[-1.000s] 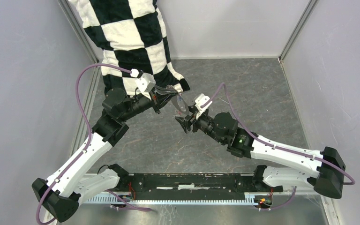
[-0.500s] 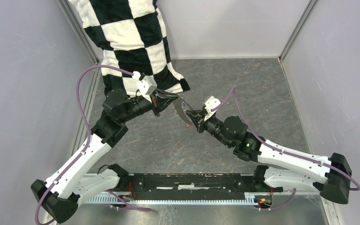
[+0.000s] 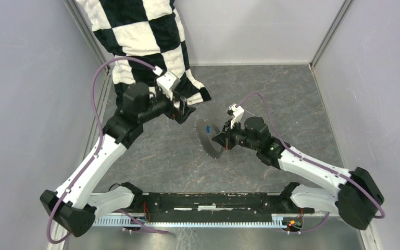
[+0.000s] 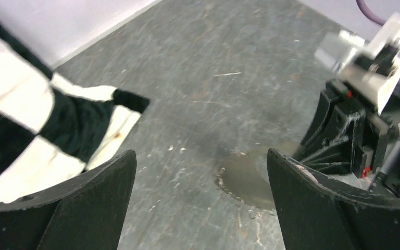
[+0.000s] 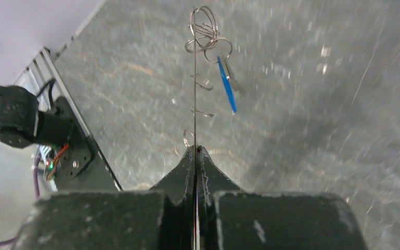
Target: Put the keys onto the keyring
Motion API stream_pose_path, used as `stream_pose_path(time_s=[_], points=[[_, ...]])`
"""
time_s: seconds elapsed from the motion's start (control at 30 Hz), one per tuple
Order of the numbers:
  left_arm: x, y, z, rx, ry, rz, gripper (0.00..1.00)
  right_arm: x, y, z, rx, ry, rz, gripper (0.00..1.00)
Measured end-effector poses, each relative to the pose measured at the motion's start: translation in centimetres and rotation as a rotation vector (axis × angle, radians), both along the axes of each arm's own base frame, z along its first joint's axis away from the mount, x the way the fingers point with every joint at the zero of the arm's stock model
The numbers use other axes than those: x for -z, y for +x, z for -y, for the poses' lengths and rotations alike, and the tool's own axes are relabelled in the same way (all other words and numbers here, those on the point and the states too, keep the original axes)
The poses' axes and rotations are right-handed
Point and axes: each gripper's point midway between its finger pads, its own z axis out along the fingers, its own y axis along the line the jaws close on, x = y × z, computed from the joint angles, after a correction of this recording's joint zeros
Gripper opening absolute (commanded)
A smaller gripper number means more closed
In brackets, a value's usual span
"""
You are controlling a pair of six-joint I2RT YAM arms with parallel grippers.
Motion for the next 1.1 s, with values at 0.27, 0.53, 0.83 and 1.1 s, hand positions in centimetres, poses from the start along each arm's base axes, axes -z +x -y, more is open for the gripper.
stream_pose_path(time_s=[0.27,0.53,0.83,1.1], points=[[3.2,6.0,-6.4,-0.230,0.203,-0.223,1.00,9.1,0.8,2.3,-0.015,0.015,-0.405,0.00],[10.5,4.2,-10.4,-0.250,0.406,-0.486,1.00,12.3,2.2,2.9,-0.007,0.083,-0.559,0.00],[11.5,1.4,-11.6,-0.248,0.426,-0.503,1.00,8.1,8.3,7.8,0.208,-0.200,-0.280,0.00],[11.1,1.3,-11.6,-0.251,0.420,-0.490,1.00,-0.5,13.7,12.8,0.419,-0.500,0.130,0.02]])
